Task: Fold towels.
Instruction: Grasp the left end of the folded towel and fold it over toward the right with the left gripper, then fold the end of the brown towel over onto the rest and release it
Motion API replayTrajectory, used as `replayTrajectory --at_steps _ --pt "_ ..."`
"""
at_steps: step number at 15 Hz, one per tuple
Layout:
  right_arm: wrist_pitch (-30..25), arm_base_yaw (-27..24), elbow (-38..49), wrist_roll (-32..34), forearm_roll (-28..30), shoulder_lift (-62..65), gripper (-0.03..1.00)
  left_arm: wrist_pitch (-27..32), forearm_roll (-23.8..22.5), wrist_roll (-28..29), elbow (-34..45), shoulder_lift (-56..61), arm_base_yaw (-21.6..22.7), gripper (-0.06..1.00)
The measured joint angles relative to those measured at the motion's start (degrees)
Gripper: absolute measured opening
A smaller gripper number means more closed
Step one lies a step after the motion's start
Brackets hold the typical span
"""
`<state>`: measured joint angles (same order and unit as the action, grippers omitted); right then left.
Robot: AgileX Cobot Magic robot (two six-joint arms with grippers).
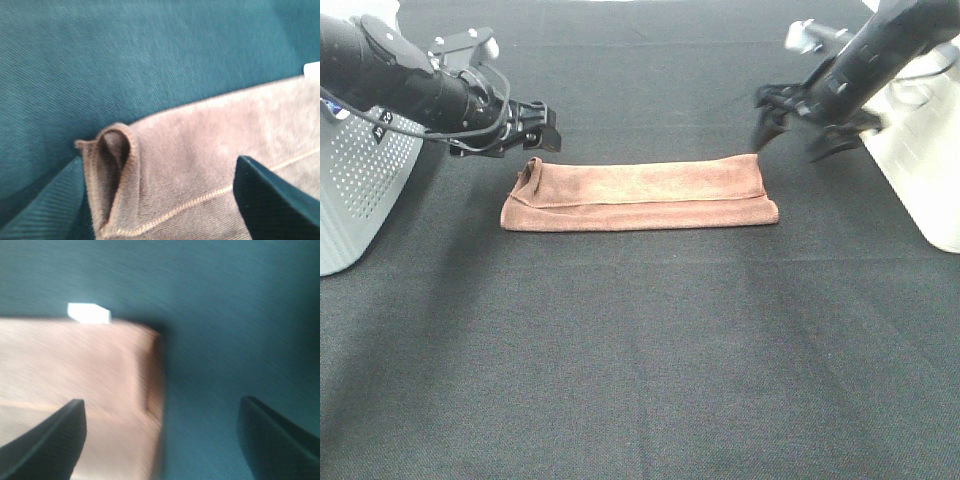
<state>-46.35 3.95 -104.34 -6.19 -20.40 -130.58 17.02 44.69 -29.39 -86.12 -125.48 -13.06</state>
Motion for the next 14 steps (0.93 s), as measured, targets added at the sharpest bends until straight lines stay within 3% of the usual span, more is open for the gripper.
replayTrajectory --at_steps 3,8,11,12,13,14 --pt "-3.2 0.0 -0.1 3.4 5.8 0.0 0.78 3.4 -5.5 11.5 -0.2 -1.5 3.3 0.79" --pt "-3.3 0.0 -0.1 3.4 6.0 0.0 0.78 13.1 -4.4 12.6 -8.5 -8.6 3.5 0.78" --pt "-3.3 0.0 -0.1 3.4 6.0 0.0 0.78 19.8 -2.5 12.6 -15.2 -12.7 3.4 0.72" --pt "-3.3 0.0 -0.1 3.4 6.0 0.0 0.78 21.5 -2.3 13.5 -16.4 -13.4 3.4 0.66" --pt "-3.3 0.0 -0.1 3.4 6.0 0.0 0.78 22.2 -2.2 15.5 -16.6 -13.8 3.4 0.54" --pt "-3.2 0.0 -0.1 3.4 6.0 0.0 0.78 23.1 -2.3 16.8 -16.6 -14.0 3.5 0.35"
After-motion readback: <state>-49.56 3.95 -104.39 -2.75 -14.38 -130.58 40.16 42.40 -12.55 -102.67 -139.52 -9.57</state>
